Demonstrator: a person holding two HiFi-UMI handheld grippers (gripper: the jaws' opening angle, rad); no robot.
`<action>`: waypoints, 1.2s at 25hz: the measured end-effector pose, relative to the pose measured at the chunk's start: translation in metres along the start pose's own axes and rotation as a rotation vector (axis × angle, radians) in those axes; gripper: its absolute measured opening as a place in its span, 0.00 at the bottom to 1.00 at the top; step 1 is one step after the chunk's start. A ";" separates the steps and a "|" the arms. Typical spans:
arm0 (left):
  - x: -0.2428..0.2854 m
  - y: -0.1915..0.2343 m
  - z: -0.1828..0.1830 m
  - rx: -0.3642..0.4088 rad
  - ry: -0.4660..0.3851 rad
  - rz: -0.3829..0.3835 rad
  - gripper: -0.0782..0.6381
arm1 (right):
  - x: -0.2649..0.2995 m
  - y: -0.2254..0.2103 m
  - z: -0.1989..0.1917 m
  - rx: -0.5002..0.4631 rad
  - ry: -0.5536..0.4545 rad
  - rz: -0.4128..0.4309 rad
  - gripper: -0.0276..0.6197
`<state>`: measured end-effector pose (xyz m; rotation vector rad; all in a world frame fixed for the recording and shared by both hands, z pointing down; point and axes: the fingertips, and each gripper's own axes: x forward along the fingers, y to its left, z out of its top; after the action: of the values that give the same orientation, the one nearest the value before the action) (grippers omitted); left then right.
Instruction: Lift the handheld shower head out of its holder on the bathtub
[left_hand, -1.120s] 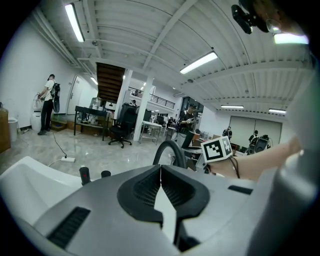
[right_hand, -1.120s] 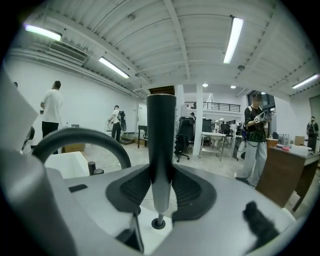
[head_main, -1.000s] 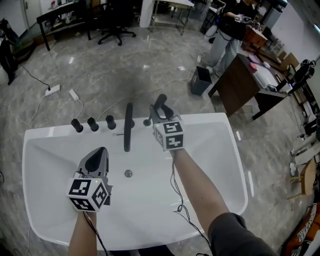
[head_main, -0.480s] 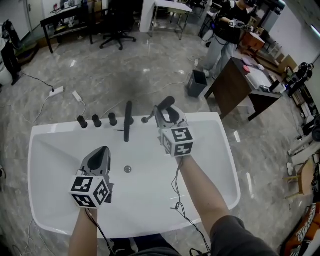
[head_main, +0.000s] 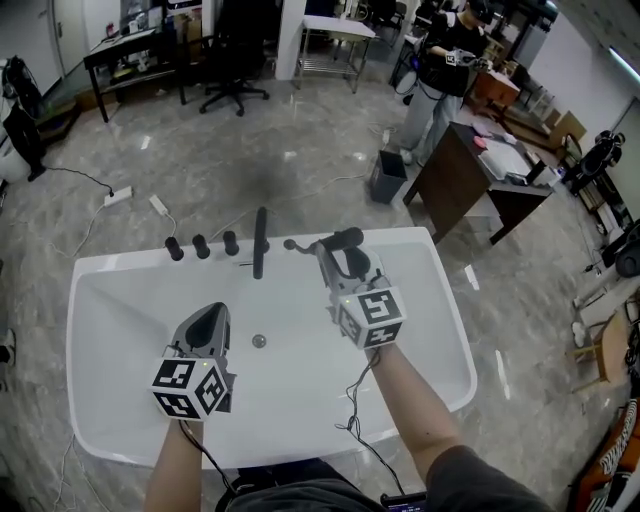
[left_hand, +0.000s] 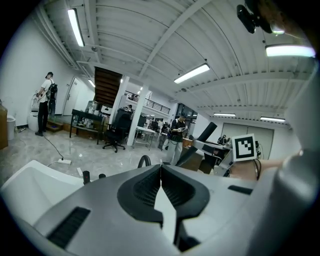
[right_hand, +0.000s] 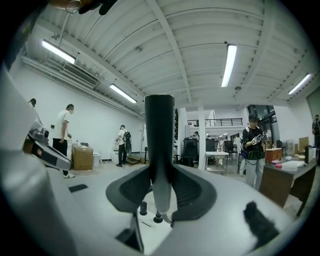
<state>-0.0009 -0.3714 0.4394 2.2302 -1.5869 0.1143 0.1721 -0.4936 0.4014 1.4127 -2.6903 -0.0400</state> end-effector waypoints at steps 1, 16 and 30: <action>-0.005 -0.003 0.000 0.003 0.001 -0.007 0.13 | -0.007 0.004 0.003 0.000 -0.003 -0.002 0.26; -0.064 -0.023 0.002 -0.006 0.004 -0.078 0.13 | -0.107 0.067 0.061 -0.053 -0.062 -0.030 0.26; -0.131 -0.059 -0.010 0.019 0.000 -0.243 0.13 | -0.200 0.131 0.054 -0.010 -0.071 -0.146 0.26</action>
<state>0.0094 -0.2351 0.3945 2.4163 -1.3066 0.0605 0.1721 -0.2556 0.3411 1.6322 -2.6320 -0.1172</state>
